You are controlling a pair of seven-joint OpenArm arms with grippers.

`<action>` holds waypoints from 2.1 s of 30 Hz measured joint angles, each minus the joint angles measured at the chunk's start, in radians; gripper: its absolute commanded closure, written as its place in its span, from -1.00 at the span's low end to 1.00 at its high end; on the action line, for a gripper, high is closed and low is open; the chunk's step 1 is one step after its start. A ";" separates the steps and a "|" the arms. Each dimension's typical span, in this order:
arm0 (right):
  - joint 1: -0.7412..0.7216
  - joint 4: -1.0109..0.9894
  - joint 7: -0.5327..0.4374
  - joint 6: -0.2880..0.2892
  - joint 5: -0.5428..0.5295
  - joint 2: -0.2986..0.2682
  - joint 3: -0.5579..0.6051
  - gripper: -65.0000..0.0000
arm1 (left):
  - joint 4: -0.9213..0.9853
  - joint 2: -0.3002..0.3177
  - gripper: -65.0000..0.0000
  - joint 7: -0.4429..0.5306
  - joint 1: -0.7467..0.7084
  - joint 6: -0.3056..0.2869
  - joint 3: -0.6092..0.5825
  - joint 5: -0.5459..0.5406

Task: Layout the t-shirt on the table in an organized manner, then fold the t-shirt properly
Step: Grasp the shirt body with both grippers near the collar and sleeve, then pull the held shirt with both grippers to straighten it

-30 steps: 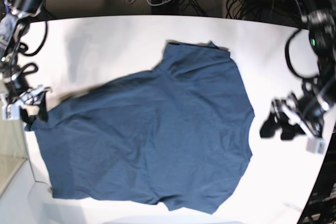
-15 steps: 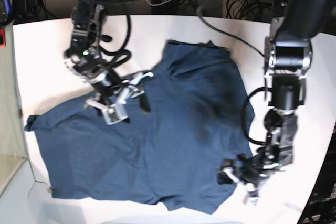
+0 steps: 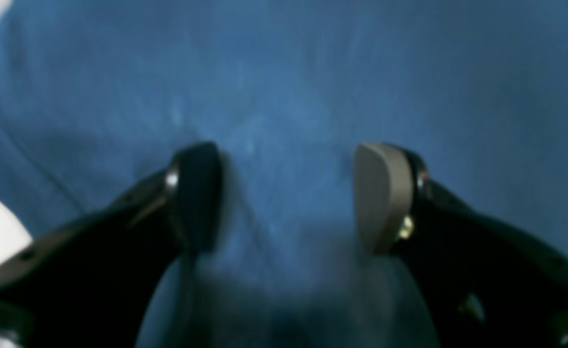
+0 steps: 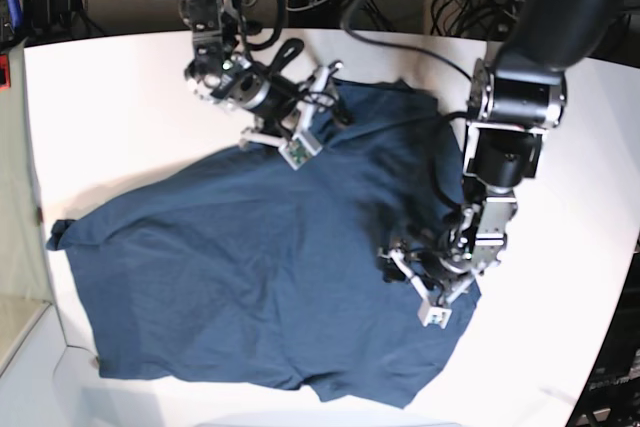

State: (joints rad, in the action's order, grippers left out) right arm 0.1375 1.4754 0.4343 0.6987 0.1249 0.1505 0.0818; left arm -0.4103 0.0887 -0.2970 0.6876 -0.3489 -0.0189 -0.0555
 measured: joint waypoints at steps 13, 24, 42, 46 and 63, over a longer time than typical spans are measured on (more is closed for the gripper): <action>-0.057 -0.101 -0.084 0.020 -0.055 -0.105 -0.001 -0.16 | -0.108 0.081 -0.30 -0.015 -0.135 -0.055 0.007 -0.060; -0.272 -0.332 -0.123 0.056 -0.091 -0.252 -0.174 -0.17 | -0.846 0.261 -0.30 -0.447 -0.608 -0.017 0.016 -0.286; -0.493 -0.296 -0.138 -0.001 0.002 -0.306 -0.306 -0.17 | -1.537 0.224 -0.30 -0.788 -0.853 -0.013 0.052 -0.374; -0.414 -0.094 -0.109 -0.009 -0.003 -0.292 -0.315 -0.17 | -1.493 0.219 -0.30 -0.775 -0.776 -0.017 0.191 -0.380; 0.201 0.329 -0.069 -0.002 -0.002 -0.021 -0.127 1.00 | -0.533 0.226 0.90 -0.415 -0.295 -0.007 0.092 -0.369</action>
State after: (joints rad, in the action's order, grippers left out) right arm 0.3389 1.8046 0.3649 0.6964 0.1230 0.1299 -0.0456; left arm -0.9432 0.3145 -0.7120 0.3927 -0.3561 0.0731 -0.4248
